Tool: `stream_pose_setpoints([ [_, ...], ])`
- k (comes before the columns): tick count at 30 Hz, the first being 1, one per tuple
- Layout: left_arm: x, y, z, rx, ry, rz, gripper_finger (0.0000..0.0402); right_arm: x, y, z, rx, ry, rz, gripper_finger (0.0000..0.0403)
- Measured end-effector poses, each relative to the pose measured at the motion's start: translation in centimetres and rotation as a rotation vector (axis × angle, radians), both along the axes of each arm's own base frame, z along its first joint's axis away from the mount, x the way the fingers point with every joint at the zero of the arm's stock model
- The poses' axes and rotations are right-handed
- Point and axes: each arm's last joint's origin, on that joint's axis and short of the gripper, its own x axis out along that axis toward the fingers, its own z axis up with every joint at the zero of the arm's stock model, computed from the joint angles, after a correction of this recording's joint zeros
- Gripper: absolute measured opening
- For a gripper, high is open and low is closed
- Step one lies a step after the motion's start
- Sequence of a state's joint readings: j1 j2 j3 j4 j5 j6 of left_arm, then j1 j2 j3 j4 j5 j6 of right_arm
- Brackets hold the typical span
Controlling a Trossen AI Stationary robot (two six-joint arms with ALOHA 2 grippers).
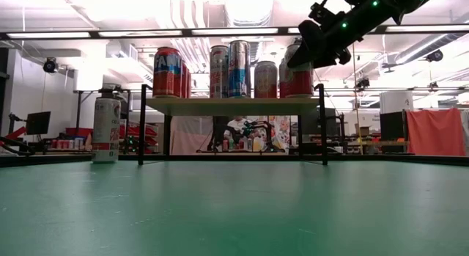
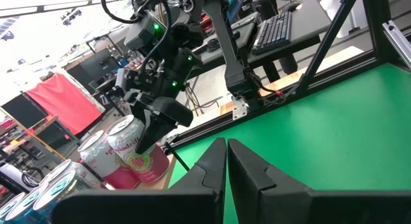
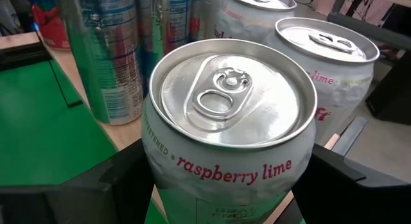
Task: Place canned beverage on shelf
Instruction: Put the white orange soda can on the shelf aligned with other white orange soda cans
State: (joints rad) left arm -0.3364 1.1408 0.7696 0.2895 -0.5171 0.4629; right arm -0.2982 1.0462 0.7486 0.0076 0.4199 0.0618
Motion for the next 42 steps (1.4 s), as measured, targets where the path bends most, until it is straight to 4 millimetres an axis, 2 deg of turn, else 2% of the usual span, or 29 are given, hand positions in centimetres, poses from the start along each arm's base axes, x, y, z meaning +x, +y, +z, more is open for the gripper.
stream_pose_setpoints([
  [15,0.0,0.0,0.0,-0.008,-0.002,0.000,0.0000,0.0,0.0,-0.1,0.030,-0.018,0.014,0.0280],
  [19,0.0,0.0,0.0,-0.008,-0.002,0.001,0.0000,0.0,-0.1,-0.1,0.061,-0.054,-0.039,0.0283],
  [27,0.0,0.0,0.0,-0.008,-0.001,0.001,0.0000,-0.1,-0.1,-0.3,0.072,-0.049,-0.064,0.0387],
  [33,0.0,0.0,0.0,-0.013,-0.002,0.001,0.0000,-0.4,0.1,0.2,0.072,-0.071,-0.056,0.0393],
  [42,0.1,0.0,-0.3,-0.062,0.015,0.006,0.0000,-2.6,1.0,3.0,0.107,-0.246,0.004,0.0394],
])
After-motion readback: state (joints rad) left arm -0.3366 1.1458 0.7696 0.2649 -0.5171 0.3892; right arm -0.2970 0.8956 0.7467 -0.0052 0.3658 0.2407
